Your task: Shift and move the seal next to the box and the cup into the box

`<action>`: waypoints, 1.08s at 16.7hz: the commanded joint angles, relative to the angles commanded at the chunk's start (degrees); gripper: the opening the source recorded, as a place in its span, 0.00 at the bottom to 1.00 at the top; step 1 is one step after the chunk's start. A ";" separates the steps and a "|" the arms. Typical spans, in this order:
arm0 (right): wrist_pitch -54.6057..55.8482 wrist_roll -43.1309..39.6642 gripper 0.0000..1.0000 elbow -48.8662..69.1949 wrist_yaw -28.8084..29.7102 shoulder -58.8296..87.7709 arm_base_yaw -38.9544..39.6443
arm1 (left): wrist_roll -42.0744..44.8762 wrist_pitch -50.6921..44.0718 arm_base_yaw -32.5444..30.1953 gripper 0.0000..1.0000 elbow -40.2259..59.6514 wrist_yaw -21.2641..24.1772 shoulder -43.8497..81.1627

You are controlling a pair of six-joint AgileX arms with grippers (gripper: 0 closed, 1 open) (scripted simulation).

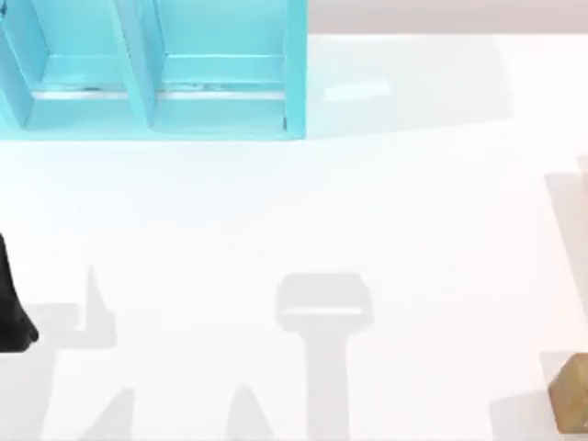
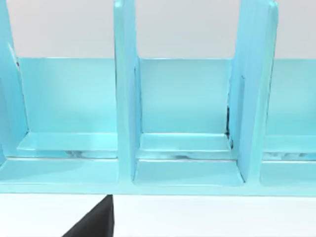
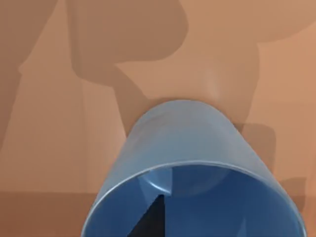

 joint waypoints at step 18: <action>-15.49 -0.18 1.00 11.98 1.13 -3.61 0.03 | 0.00 0.00 0.00 1.00 0.00 0.00 0.00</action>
